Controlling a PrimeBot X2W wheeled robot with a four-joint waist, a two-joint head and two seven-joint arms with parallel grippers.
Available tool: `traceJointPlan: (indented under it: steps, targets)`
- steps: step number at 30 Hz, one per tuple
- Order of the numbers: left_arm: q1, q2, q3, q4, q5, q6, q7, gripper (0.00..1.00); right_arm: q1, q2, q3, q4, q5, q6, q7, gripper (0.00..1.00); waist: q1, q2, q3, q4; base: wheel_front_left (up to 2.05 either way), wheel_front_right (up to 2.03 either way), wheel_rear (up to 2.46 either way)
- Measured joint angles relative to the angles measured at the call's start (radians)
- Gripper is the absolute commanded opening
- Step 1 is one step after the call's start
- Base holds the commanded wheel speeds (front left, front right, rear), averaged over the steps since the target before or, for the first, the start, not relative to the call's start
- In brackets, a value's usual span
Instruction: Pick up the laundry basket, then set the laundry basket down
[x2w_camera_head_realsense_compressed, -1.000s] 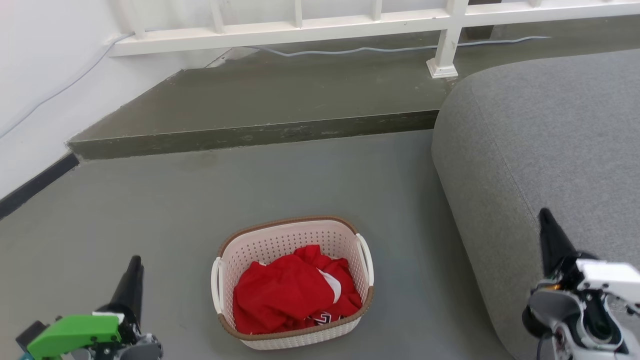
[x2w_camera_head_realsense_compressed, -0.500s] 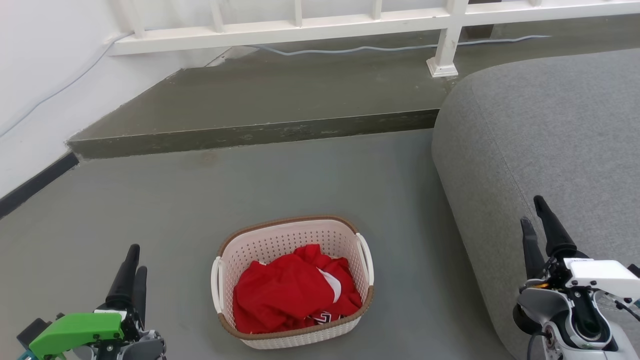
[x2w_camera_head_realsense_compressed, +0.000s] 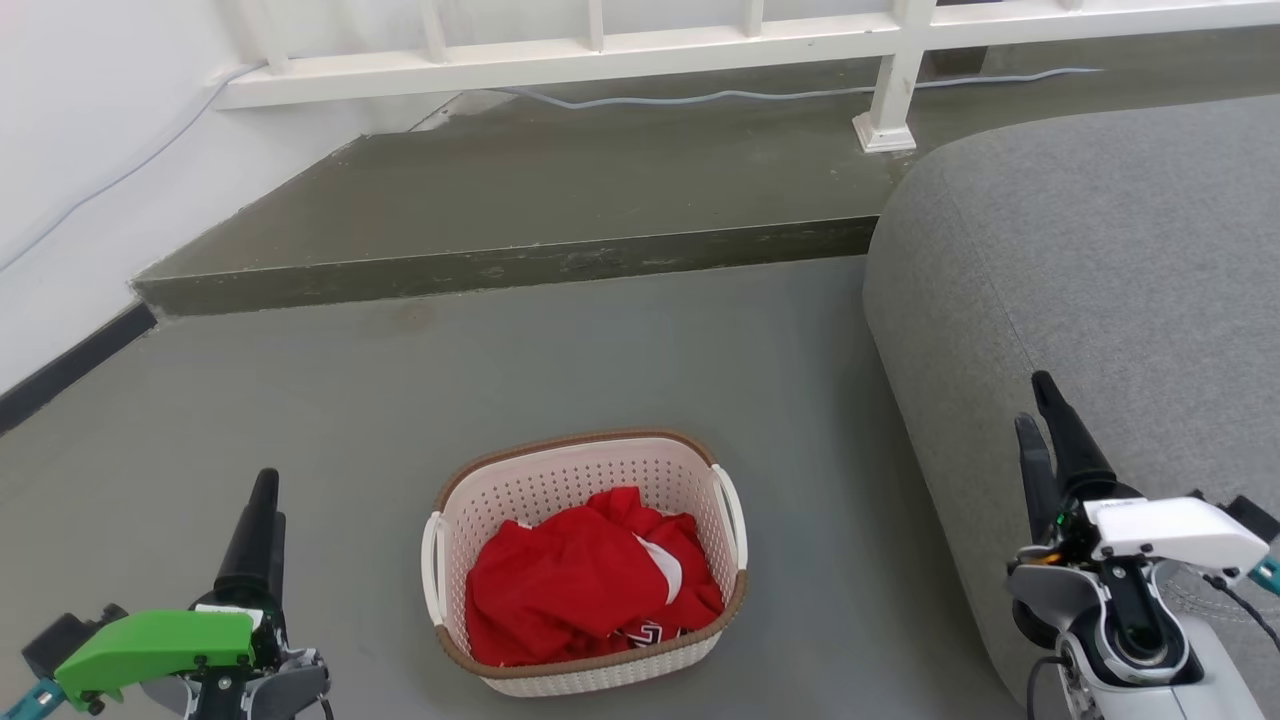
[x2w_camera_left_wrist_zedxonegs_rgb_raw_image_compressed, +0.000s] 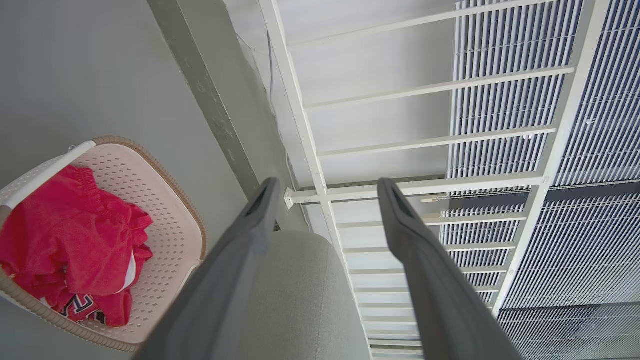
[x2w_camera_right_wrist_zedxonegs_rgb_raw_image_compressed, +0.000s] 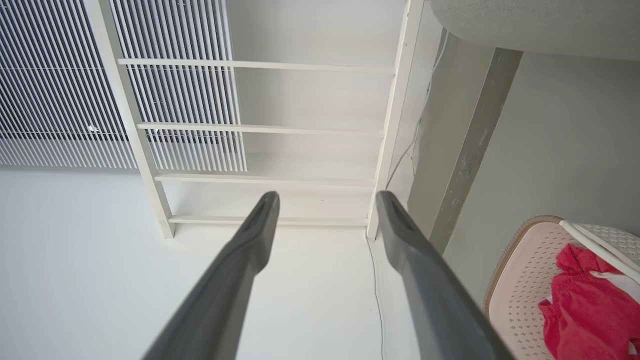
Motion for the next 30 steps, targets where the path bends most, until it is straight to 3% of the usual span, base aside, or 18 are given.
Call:
traceJointPlan:
  steps: [18, 22, 30]
  targets:
    - [-0.001, 0.058, -0.068, -0.034, 0.226, 0.0, -0.072, 1.0, -0.04, -0.038, 0.122, -0.014, -0.183, 0.001, -0.07, 1.0, 0.0, 0.0, 0.001, -0.002, 0.0, 0.0, 0.0]
    - [-0.001, 0.089, -0.088, -0.039, 0.331, 0.0, -0.09, 1.0, -0.051, -0.041, 0.152, -0.014, -0.224, 0.001, -0.082, 1.0, 0.0, 0.0, 0.001, -0.003, 0.0, 0.0, 0.0]
    - [-0.007, 0.095, -0.096, -0.064, 0.498, 0.013, -0.115, 1.0, -0.074, -0.061, 0.189, -0.013, -0.366, 0.001, -0.11, 1.0, 0.0, 0.0, 0.001, -0.005, 0.0, 0.0, 0.0]
